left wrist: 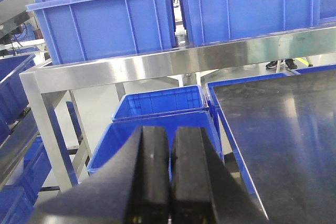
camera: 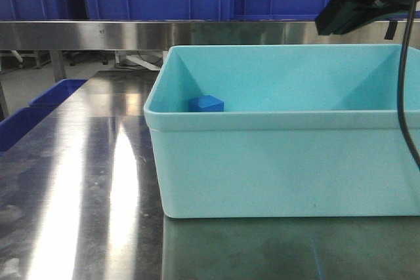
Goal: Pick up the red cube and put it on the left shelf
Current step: 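Lower the open right gripper into the light-blue bin over the red cube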
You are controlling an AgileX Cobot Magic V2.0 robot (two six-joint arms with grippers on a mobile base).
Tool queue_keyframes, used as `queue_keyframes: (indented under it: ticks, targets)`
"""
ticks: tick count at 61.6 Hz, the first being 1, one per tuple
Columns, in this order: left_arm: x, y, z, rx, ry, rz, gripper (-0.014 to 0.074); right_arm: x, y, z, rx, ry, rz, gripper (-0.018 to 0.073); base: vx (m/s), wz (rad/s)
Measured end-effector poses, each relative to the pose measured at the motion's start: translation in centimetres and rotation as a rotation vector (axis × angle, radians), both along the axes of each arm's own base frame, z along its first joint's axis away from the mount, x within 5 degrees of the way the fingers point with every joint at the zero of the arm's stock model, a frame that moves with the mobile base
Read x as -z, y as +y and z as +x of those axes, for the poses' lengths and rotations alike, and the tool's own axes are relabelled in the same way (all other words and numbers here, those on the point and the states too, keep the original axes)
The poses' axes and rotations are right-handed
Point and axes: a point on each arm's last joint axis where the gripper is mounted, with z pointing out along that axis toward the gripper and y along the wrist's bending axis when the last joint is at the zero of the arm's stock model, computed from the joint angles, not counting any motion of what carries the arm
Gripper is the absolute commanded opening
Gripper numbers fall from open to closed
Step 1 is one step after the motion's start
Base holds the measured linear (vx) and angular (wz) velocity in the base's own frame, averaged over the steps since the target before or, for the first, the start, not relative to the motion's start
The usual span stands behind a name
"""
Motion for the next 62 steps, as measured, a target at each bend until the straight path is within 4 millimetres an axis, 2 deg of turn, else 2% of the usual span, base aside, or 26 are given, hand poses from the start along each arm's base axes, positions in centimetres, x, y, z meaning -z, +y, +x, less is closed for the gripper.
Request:
queue_keyframes:
  ticks: [4,7,11,16,21,30,44,62]
  targets:
    - [0.0,0.0,0.0,0.000,0.000,0.000,0.0106,0.2,0.0,0.0,-0.010,0.007,-0.026,0.0081,0.00,0.00]
    - [0.0,0.0,0.0,0.000,0.000,0.000,0.0106,0.4,-0.1,0.0,-0.025,0.013,-0.060,0.0144,0.00,0.00]
    - [0.0,0.0,0.0,0.000,0.000,0.000,0.0106,0.6,-0.1,0.1,-0.045,0.019,-0.097,0.0277,0.00,0.00]
    - [0.0,0.0,0.0,0.000,0.000,0.000,0.0106,0.7,0.0,0.2,-0.057,0.030,-0.122,0.0515,0.00,0.00]
    - [0.0,0.0,0.0,0.000,0.000,0.000,0.0106,0.7,0.1,0.5,-0.062,0.045,-0.135,0.0613,0.00,0.00]
    - [0.0,0.0,0.0,0.000,0.000,0.000,0.0106,1.0,0.3,1.0,-0.063,0.090,-0.153,0.0596,0.00,0.00]
    - [0.0,0.0,0.0,0.000,0.000,0.000,0.0106,2.6,0.4,1.2,-0.068,0.206,-0.196,0.0577,0.00,0.00]
    - [0.0,0.0,0.0,0.000,0.000,0.000,0.0106,4.8,1.9,1.5,-0.114,0.278,-0.229,0.0577,0.00,0.00]
